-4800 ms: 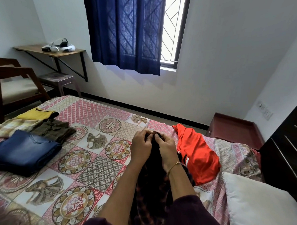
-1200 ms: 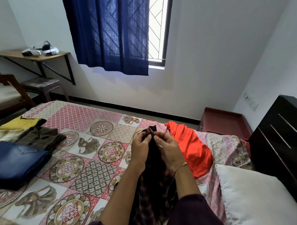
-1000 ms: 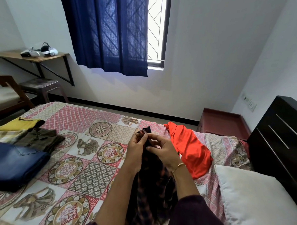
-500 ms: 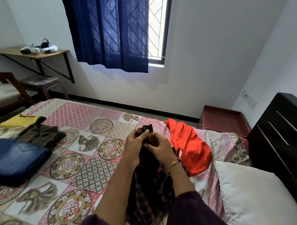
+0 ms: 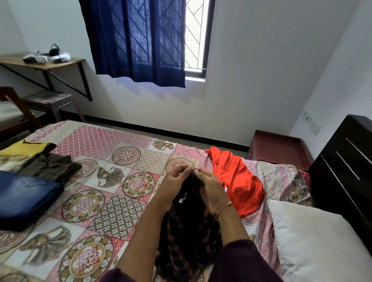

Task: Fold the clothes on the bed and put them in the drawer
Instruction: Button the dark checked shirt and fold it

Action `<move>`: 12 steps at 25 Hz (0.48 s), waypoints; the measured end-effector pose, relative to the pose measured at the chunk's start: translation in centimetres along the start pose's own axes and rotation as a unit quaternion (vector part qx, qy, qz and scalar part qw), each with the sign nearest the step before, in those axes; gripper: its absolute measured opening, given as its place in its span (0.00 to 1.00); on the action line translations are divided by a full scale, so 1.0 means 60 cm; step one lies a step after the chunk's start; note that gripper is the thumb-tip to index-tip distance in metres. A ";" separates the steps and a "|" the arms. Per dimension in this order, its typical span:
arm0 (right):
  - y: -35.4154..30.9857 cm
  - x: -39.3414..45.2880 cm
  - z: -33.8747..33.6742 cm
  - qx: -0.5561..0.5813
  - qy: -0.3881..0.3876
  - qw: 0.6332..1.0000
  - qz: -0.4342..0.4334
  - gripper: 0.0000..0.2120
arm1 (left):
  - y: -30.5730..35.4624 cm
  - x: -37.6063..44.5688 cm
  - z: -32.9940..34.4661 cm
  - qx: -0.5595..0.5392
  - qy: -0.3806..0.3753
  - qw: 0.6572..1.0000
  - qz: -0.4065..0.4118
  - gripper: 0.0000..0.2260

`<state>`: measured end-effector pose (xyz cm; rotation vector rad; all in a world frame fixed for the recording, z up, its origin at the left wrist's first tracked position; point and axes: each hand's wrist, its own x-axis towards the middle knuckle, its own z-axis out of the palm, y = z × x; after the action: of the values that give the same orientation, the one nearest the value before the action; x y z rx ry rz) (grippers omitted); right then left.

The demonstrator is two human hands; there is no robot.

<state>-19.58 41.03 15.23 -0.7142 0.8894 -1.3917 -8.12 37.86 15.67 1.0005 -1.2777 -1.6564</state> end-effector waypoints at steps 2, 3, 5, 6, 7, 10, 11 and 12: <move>0.008 0.003 -0.005 -0.117 0.018 0.993 -0.030 0.06 | -0.007 0.004 -0.002 0.034 0.047 0.998 0.028 0.05; 0.012 0.006 -0.008 -0.217 0.042 0.973 -0.063 0.05 | -0.011 0.010 -0.005 0.089 0.081 0.992 0.049 0.05; 0.015 0.016 -0.018 -0.413 0.100 0.896 -0.130 0.04 | -0.015 0.019 -0.011 0.241 0.097 0.962 0.080 0.07; 0.014 0.021 -0.023 -0.486 0.118 0.853 -0.151 0.03 | -0.014 0.019 -0.010 0.306 0.092 0.943 0.094 0.07; 0.010 0.023 -0.028 -0.529 0.117 0.826 -0.159 0.03 | -0.012 0.018 -0.009 0.359 0.090 0.923 0.109 0.08; -0.005 0.018 -0.035 -0.509 0.059 0.851 -0.112 0.09 | 0.000 0.013 -0.001 0.466 0.132 0.860 0.162 0.10; -0.006 0.012 -0.035 -0.449 0.042 0.889 -0.083 0.11 | 0.001 0.014 0.001 0.475 0.154 0.849 0.172 0.10; -0.006 0.006 -0.033 -0.369 0.027 0.928 -0.054 0.11 | 0.001 0.016 0.002 0.472 0.172 0.846 0.176 0.10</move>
<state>-21.51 40.80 14.51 -1.3090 1.4606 -1.1569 -8.60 37.02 15.63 1.4160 -1.9062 -0.4584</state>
